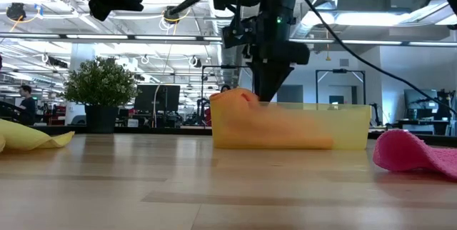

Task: Fold microfiber towels
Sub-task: Put the folded orange microfiber towel into the yellow bin

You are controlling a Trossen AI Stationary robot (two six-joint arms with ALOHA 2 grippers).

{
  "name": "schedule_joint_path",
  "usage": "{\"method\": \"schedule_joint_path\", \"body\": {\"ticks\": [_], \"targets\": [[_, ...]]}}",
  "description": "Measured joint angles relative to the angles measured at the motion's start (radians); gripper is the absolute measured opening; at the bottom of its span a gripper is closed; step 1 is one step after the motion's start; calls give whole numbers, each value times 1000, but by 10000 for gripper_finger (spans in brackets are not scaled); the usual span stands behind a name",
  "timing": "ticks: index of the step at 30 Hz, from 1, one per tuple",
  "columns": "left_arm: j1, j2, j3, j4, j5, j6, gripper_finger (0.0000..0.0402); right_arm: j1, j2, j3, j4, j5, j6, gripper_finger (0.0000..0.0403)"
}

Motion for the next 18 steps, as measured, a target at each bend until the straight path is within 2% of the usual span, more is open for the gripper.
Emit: {"method": "schedule_joint_path", "body": {"ticks": [5,10,15,18], "targets": [[0,0,0,0,0,0,112,-2,0,0,1,85,-1,118],[0,0,0,0,0,0,112,-17,-2,0,22,93,-7,63],[0,0,0,0,0,-1,112,-35,-3,40,51,148,-62,15],[0,0,0,0,0,-1,112,-48,-3,64,110,145,-119,8]]}}
